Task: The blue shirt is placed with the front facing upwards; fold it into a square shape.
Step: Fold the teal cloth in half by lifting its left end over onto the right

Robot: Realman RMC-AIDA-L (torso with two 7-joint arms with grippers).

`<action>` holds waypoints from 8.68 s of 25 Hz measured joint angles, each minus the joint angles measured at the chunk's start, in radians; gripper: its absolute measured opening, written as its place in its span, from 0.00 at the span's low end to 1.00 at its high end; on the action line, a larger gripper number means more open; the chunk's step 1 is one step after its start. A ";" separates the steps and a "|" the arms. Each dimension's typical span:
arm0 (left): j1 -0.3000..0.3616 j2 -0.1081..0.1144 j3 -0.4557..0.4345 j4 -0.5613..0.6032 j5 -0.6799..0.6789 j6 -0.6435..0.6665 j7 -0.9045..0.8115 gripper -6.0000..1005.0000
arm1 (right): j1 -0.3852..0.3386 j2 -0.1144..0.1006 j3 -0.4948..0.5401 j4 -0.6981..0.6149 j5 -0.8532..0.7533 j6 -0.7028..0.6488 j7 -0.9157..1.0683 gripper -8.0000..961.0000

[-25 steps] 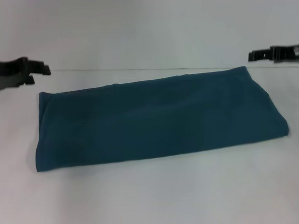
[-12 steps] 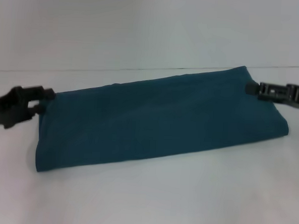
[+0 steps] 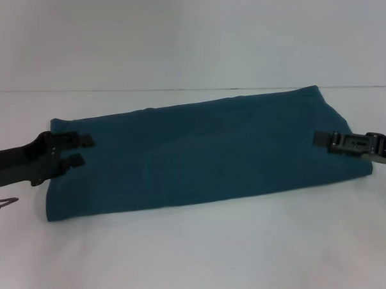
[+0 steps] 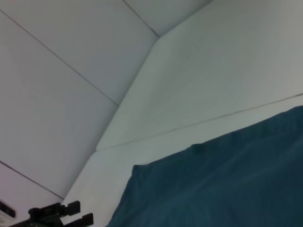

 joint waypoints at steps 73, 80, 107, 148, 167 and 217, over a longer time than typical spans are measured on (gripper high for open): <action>-0.085 -0.019 0.043 0.007 0.197 -0.206 -0.075 0.87 | -0.002 -0.006 0.041 0.006 -0.055 0.010 0.009 0.92; -0.085 -0.013 0.043 -0.048 0.203 -0.256 -0.071 0.87 | -0.002 -0.008 0.042 0.006 -0.056 0.011 0.011 0.92; -0.103 -0.009 0.055 0.072 0.318 -0.266 0.067 0.87 | -0.005 -0.016 0.045 0.018 -0.055 0.006 0.012 0.92; -0.165 -0.010 0.082 -0.073 0.443 -0.383 -0.043 0.87 | -0.008 -0.023 0.053 0.018 -0.056 0.006 0.020 0.92; -0.285 0.003 0.084 -0.139 0.445 -0.274 -0.073 0.86 | -0.011 -0.023 0.053 0.018 -0.056 0.009 0.016 0.92; -0.252 0.092 -0.089 -0.012 0.827 -0.229 -0.163 0.07 | -0.013 -0.025 0.076 0.018 -0.056 0.011 0.033 0.92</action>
